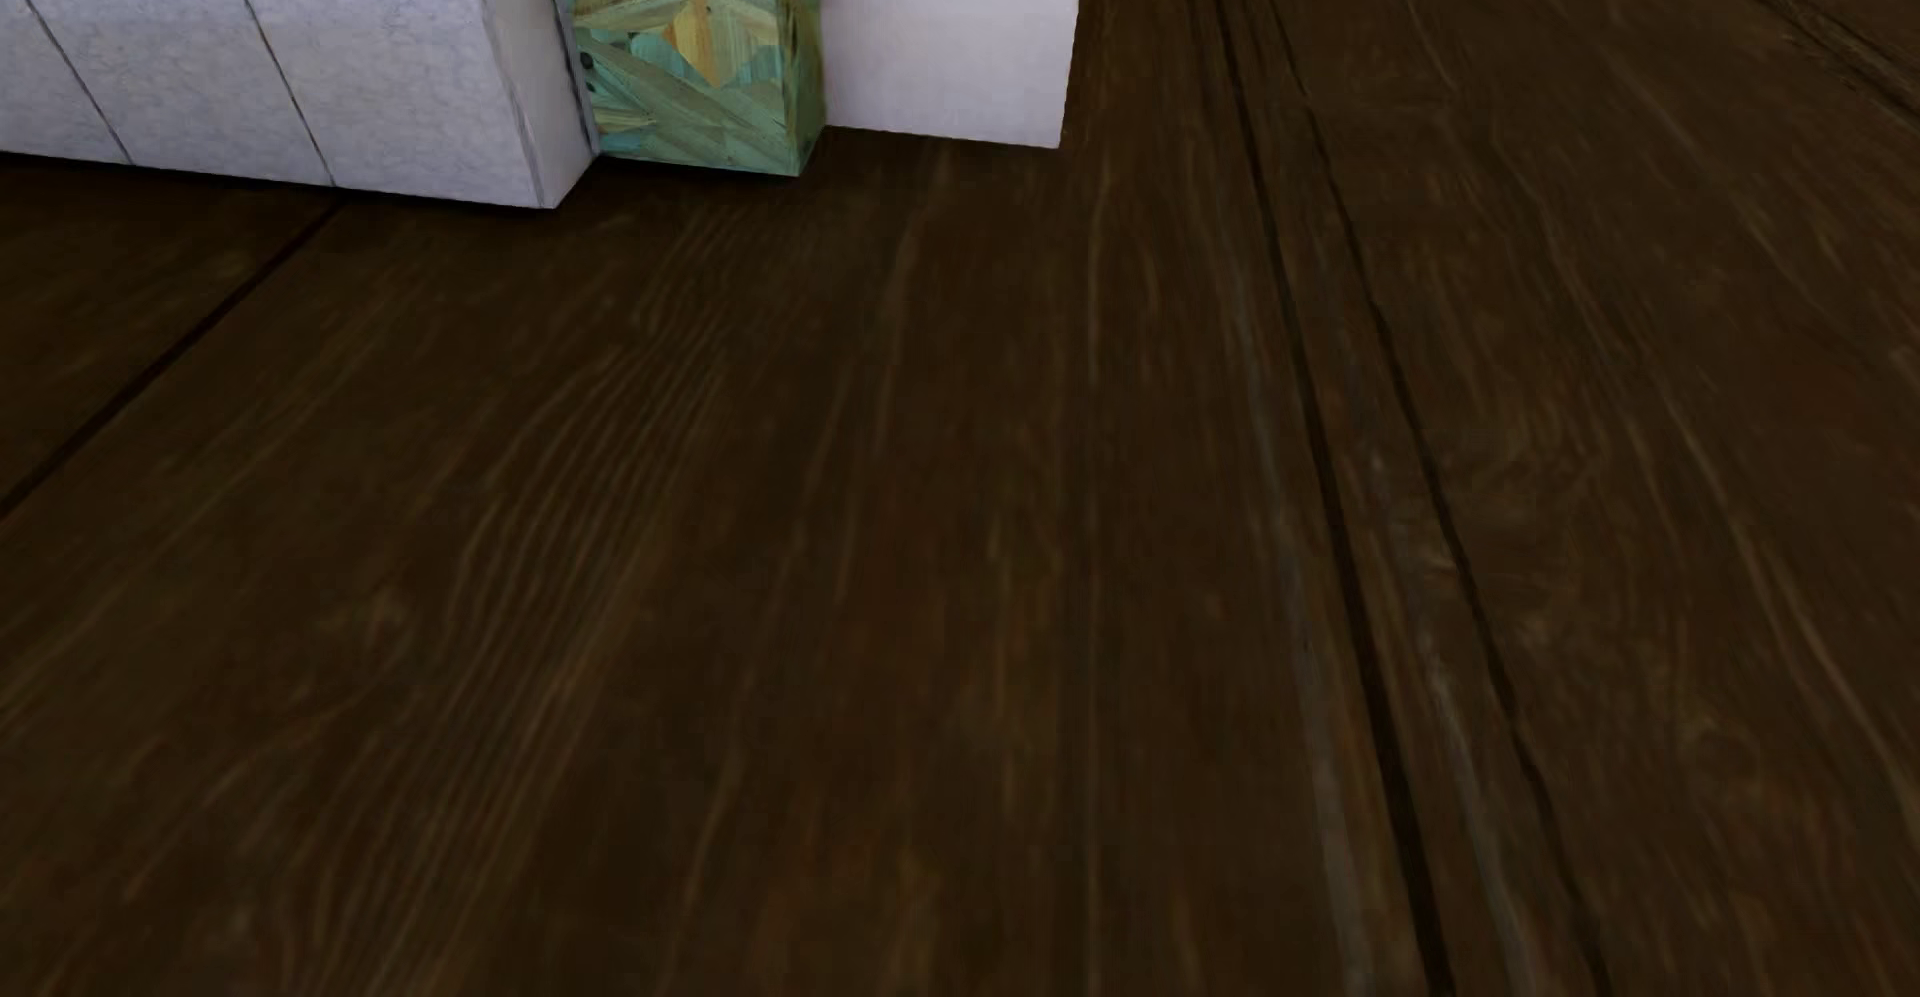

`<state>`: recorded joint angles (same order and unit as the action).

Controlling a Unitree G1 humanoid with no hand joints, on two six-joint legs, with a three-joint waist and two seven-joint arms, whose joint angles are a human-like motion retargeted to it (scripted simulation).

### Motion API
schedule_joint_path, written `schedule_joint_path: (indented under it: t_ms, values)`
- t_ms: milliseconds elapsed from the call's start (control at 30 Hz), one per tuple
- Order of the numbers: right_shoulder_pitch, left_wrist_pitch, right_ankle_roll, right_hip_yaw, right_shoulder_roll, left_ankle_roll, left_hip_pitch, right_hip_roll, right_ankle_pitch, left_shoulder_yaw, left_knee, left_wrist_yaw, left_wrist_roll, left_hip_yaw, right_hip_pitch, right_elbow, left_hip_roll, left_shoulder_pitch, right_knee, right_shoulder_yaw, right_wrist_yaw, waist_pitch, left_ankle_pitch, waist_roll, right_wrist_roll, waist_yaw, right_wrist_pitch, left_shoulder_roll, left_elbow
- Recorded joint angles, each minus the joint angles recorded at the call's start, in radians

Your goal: Wait

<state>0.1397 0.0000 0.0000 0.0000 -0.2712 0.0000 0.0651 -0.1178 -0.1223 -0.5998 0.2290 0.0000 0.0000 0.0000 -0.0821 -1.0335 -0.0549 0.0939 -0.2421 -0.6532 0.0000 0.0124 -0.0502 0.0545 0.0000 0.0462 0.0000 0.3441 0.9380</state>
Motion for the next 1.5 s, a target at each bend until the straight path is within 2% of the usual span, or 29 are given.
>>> schedule_joint_path:
  t_ms: [467,1200,1500]
  values:
    - [-0.007,0.000,0.000,0.000,0.007,0.000,-0.011,0.000,0.001,-0.010,0.007,0.000,0.000,0.000,0.002,0.003,0.000,-0.004,0.003,-0.010,0.000,0.002,-0.007,0.011,0.000,0.002,0.000,-0.006,0.015]
    - [-0.016,0.000,0.000,0.000,0.003,0.000,-0.019,-0.002,0.007,-0.020,0.004,0.000,0.000,0.000,0.003,-0.001,-0.003,-0.012,0.018,-0.019,0.000,0.012,-0.012,0.003,0.000,-0.002,0.000,-0.007,0.008]
    - [-0.019,0.000,0.000,0.000,-0.001,0.000,-0.013,0.004,0.014,-0.023,0.001,0.000,0.000,0.000,0.000,0.000,-0.010,-0.022,0.019,-0.024,0.000,-0.012,-0.017,0.001,0.000,0.005,0.000,-0.003,0.010]
